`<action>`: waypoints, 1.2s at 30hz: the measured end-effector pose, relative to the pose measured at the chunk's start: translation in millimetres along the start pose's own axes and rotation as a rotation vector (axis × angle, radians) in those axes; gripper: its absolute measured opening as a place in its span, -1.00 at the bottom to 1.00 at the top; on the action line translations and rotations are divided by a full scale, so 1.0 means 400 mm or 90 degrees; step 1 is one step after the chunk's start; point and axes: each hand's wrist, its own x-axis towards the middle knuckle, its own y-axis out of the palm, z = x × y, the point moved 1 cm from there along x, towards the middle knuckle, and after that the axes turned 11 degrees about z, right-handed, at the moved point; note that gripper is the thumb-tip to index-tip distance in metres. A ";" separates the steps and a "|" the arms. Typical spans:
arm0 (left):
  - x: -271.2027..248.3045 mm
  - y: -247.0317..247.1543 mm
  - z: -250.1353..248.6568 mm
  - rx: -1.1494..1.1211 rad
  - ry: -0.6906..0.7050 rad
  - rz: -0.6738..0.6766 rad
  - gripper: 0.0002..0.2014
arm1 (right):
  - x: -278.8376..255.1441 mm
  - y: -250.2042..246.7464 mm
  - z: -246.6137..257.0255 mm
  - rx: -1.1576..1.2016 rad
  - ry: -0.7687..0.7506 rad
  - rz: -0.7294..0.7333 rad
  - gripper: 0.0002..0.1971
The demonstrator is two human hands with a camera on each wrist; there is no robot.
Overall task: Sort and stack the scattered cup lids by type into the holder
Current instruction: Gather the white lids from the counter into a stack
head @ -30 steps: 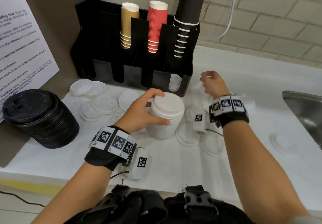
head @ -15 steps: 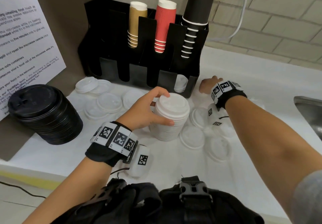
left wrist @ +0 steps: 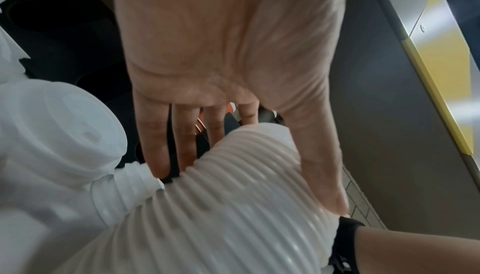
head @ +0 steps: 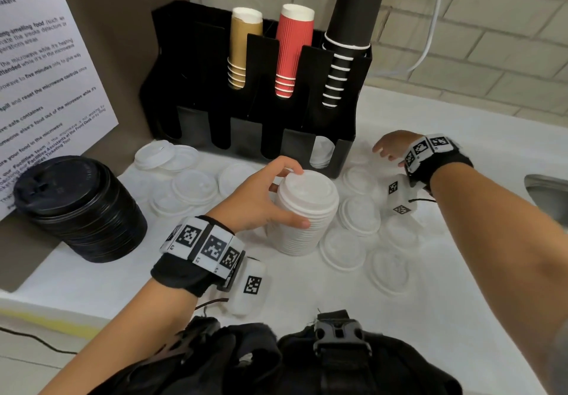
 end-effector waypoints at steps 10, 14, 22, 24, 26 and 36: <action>0.010 -0.001 -0.007 0.010 -0.017 0.016 -0.27 | -0.047 -0.017 -0.112 -0.229 0.146 0.030 -0.37; 0.013 0.003 -0.005 0.009 -0.019 0.012 -0.27 | -0.051 0.026 -0.124 -0.225 0.131 0.007 -0.08; 0.021 0.007 0.003 0.013 -0.026 -0.002 -0.27 | -0.074 0.037 -0.138 -0.128 0.064 -0.006 -0.14; 0.022 0.008 0.006 0.011 -0.023 -0.004 -0.28 | -0.091 0.023 -0.140 -0.050 -0.014 -0.044 -0.15; 0.023 0.009 0.010 0.009 -0.020 -0.006 -0.29 | -0.114 0.021 -0.137 0.011 -0.127 -0.117 -0.15; 0.020 0.020 0.009 -0.007 -0.011 -0.012 -0.24 | -0.266 0.091 -0.036 0.241 -0.459 -0.156 -0.47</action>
